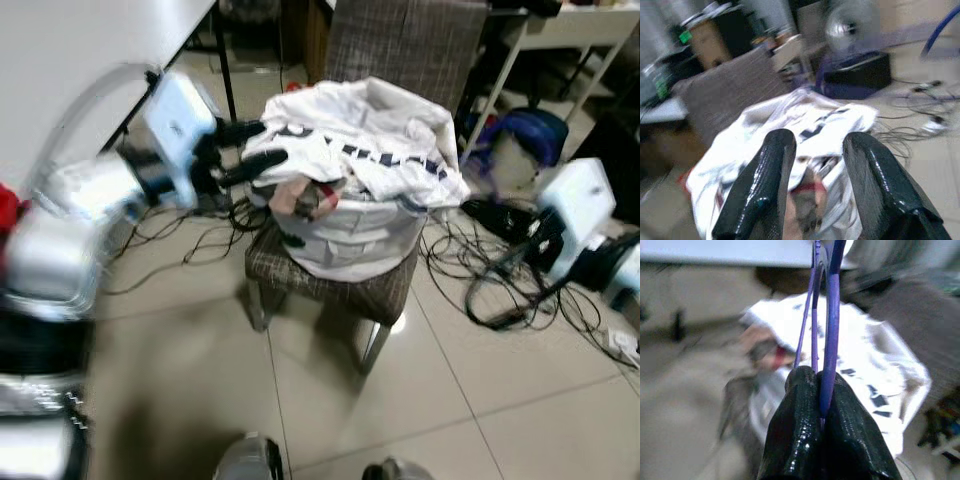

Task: Hang hanger

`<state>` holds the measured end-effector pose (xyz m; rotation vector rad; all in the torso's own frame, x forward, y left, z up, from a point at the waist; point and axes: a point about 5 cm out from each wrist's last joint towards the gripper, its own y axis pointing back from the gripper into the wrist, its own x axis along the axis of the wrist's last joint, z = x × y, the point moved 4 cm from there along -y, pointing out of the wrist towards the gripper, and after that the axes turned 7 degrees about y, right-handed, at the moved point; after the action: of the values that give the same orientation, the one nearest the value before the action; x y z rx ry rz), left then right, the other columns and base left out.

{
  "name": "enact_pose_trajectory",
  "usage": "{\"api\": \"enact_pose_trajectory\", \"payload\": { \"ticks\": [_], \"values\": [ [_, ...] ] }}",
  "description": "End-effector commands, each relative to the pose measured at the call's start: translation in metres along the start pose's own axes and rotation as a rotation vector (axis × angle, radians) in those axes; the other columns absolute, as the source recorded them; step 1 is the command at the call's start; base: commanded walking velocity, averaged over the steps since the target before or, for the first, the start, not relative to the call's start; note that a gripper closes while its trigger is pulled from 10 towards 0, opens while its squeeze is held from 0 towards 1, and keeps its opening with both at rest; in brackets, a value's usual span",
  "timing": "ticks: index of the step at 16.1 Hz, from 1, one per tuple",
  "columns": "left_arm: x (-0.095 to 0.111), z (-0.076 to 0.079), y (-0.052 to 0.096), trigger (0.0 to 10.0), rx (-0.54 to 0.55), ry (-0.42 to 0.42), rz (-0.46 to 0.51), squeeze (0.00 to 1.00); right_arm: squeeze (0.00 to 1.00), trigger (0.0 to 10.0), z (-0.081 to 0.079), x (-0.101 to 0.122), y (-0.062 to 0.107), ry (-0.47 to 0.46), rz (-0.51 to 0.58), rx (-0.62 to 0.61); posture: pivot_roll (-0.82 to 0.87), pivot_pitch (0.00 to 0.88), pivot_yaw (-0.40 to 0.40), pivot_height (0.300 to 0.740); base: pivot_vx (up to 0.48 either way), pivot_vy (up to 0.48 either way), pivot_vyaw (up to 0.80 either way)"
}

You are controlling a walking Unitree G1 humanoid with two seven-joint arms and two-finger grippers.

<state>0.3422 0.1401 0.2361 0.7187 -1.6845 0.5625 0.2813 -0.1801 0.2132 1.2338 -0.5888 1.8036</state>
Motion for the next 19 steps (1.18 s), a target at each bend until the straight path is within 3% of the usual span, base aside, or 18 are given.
{"api": "enact_pose_trajectory", "payload": {
  "ticks": [1,2,3,4,6,8,10,16,19],
  "values": [
    [-0.014,0.011,-0.004,10.0,0.062,0.039,-0.01,0.0,0.0,0.0,-0.007,-0.009,0.004,-0.039,-0.048,-0.102,-0.12,0.08,0.017,0.74,0.0,0.0,0.0],
    [-0.03,0.021,-0.006,10.0,0.086,0.084,-0.054,0.0,0.0,7.5,-0.009,-0.017,0.006,-0.052,-0.083,-0.182,-0.13,0.085,0.026,0.74,0.0,0.0,0.0],
    [-0.046,0.029,-0.004,10.0,0.141,0.056,-0.117,0.0,0.0,10.0,-0.009,-0.021,0.009,-0.025,-0.102,-0.261,-0.14,0.091,0.039,0.74,0.0,0.0,0.0],
    [-0.051,0.031,-0.002,10.0,0.19,0.058,-0.124,0.0,0.0,10.0,-0.008,-0.025,0.01,-0.04,-0.116,-0.301,-0.14,0.096,0.043,0.74,0.0,0.0,0.0],
    [-0.05,0.042,-0.004,10.0,0.264,0.143,-0.061,0.0,0.0,10.0,-0.004,-0.032,0.014,-0.077,-0.149,-0.406,-0.13,0.099,0.033,0.74,0.0,0.0,0.0],
    [-0.042,0.053,-0.013,10.0,0.312,0.208,-0.013,0.0,0.0,10.0,-0.016,-0.036,0.011,-0.16,-0.153,-0.41,-0.13,0.105,0.021,0.74,0.0,0.0,-0.27],
    [-0.035,0.059,-0.019,10.0,0.331,0.184,0.0,0.0,0.0,10.0,-0.026,-0.038,0.006,-0.194,-0.154,-0.386,-0.12,0.108,0.018,0.74,0.141,0.0,-0.55],
    [-0.033,0.054,-0.019,10.0,0.375,0.183,-0.016,0.0,0.0,10.0,-0.036,-0.04,0.002,-0.214,-0.165,-0.35,-0.12,0.115,0.02,0.74,0.309,0.0,-0.69],
    [-0.038,0.045,-0.014,10.0,0.458,0.175,-0.052,0.0,0.0,10.0,-0.036,-0.037,0.004,-0.184,-0.151,-0.31,-0.12,0.117,0.021,0.74,0.314,0.0,-0.25]
  ]
}}
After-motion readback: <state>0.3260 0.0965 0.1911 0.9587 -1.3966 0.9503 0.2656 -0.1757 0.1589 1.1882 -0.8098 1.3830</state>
